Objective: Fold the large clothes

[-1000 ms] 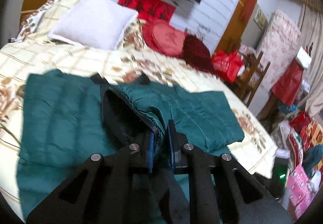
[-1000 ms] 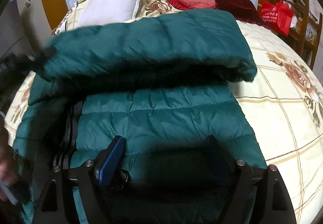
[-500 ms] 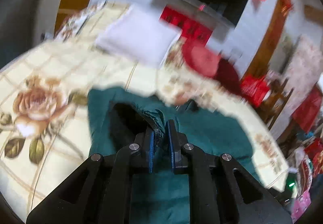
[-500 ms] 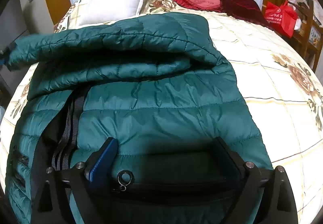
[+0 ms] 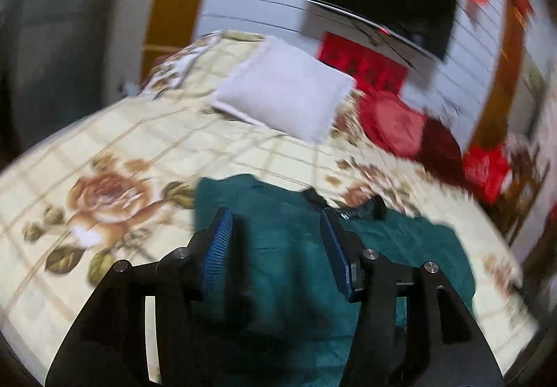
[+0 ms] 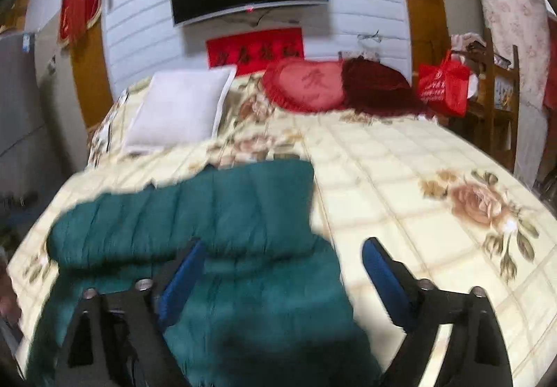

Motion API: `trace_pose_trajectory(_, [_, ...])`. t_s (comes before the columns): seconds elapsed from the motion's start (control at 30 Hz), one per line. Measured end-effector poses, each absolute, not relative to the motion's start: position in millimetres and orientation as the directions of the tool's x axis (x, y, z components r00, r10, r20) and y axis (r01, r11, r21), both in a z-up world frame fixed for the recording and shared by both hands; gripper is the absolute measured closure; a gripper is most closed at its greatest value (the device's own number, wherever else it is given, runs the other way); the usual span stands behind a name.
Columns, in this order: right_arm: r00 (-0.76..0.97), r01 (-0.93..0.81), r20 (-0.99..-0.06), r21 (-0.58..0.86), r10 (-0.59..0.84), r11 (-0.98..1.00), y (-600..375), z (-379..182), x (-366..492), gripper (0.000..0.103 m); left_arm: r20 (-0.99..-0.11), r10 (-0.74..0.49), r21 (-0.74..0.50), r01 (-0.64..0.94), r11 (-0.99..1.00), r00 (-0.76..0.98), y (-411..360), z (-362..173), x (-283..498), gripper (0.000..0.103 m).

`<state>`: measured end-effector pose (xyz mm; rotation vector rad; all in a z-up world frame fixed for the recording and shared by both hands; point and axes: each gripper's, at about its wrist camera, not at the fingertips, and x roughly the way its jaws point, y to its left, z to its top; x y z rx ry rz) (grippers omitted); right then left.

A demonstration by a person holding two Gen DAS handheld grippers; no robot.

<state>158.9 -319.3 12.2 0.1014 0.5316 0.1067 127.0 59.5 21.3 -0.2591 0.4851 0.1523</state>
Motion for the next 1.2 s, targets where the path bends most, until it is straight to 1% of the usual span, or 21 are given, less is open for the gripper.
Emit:
trace_pose_trajectory(0.07, [0.850,-0.141,-0.489,0.144,0.194,0.980,-316,21,180,0.035,-0.508,0.112,-0.102,-0.189,0.977,0.854,42,7,141,0.052])
trace_pose_trajectory(0.1, [0.848,-0.162,-0.491,0.117,0.199,0.980,-310,24,195,0.035,-0.520,0.129,-0.072,-0.193,0.978,0.844,38,2,147,0.052])
trace_pose_trajectory(0.13, [0.831,-0.198,-0.510,0.102,0.222,0.975,-303,22,209,0.036,-0.558,0.160,-0.029,-0.211,0.977,0.814,37,-11,155,0.052])
trace_pose_trajectory(0.17, [0.801,-0.248,-0.537,0.107,0.266,0.963,-297,20,222,0.039,-0.592,0.176,-0.017,-0.231,0.973,0.787,39,-20,160,0.052])
trace_pose_trajectory(0.23, [0.743,-0.303,-0.595,0.110,0.307,0.947,-284,8,246,0.039,-0.668,0.174,-0.035,-0.264,0.964,0.723,49,-36,168,0.052])
trace_pose_trajectory(0.27, [0.713,-0.317,-0.627,0.109,0.313,0.942,-279,0,255,0.039,-0.696,0.167,-0.053,-0.283,0.958,0.698,55,-42,169,0.049])
trace_pose_trajectory(0.33, [0.658,-0.348,-0.681,0.102,0.320,0.932,-273,-25,265,0.038,-0.744,0.106,-0.119,-0.288,0.950,0.659,66,-53,170,0.047])
trace_pose_trajectory(0.4, [0.589,-0.358,-0.742,0.115,0.319,0.927,-273,-55,269,0.038,-0.758,0.101,-0.112,-0.281,0.953,0.644,64,-56,169,0.047])
trace_pose_trajectory(0.43, [0.593,-0.368,-0.734,0.118,0.331,0.922,-278,-65,265,0.038,-0.761,0.113,-0.091,-0.277,0.956,0.638,60,-57,168,0.047])
trace_pose_trajectory(0.47, [0.601,-0.379,-0.718,0.129,0.350,0.916,-282,-67,262,0.038,-0.763,0.120,-0.079,-0.277,0.958,0.634,57,-58,169,0.047])
trace_pose_trajectory(0.57, [0.580,-0.391,-0.742,0.109,0.337,0.914,-280,-66,264,0.036,-0.764,0.146,-0.043,-0.275,0.961,0.629,51,-58,166,0.047])
trace_pose_trajectory(0.6, [0.572,-0.398,-0.751,0.095,0.328,0.912,-277,-66,264,0.033,-0.763,0.142,-0.049,-0.275,0.960,0.631,52,-59,165,0.047])
trace_pose_trajectory(0.7, [0.524,-0.417,-0.800,0.058,0.292,0.907,-271,-50,273,0.033,-0.765,0.134,-0.066,-0.284,0.957,0.630,55,-59,166,0.046])
trace_pose_trajectory(0.8, [0.634,-0.396,-0.714,0.031,0.297,0.918,-271,-9,272,0.032,-0.763,0.135,-0.068,-0.286,0.956,0.632,56,-56,167,0.046])
trace_pose_trajectory(0.83, [0.689,-0.338,-0.674,0.028,0.268,0.941,-272,5,279,0.031,-0.763,0.135,-0.068,-0.287,0.956,0.632,56,-56,167,0.046])
trace_pose_trajectory(0.9, [0.713,-0.258,-0.650,0.104,0.262,0.960,-274,14,301,0.027,-0.763,0.135,-0.068,-0.286,0.956,0.632,56,-56,167,0.046])
trace_pose_trajectory(0.97, [0.667,-0.238,-0.682,0.187,0.300,0.953,-270,5,325,0.027,-0.764,0.137,-0.068,-0.290,0.955,0.631,56,-56,167,0.045])
trace_pose_trajectory(1.0, [0.623,-0.223,-0.722,0.205,0.301,0.953,-265,-7,340,0.027,-0.766,0.137,-0.069,-0.292,0.954,0.628,56,-55,167,0.045])
trace_pose_trajectory(1.03, [0.586,-0.219,-0.755,0.203,0.294,0.955,-261,-20,350,0.027,-0.767,0.132,-0.073,-0.289,0.954,0.628,56,-55,166,0.045])
trace_pose_trajectory(1.1, [0.541,-0.229,-0.804,0.142,0.247,0.963,-253,-44,358,0.024,-0.770,0.118,-0.086,-0.286,0.954,0.627,58,-56,166,0.045])
trace_pose_trajectory(1.2, [0.537,-0.231,-0.817,0.099,0.212,0.968,-253,-58,356,0.023,-0.774,0.101,-0.108,-0.288,0.952,0.625,62,-58,166,0.045])
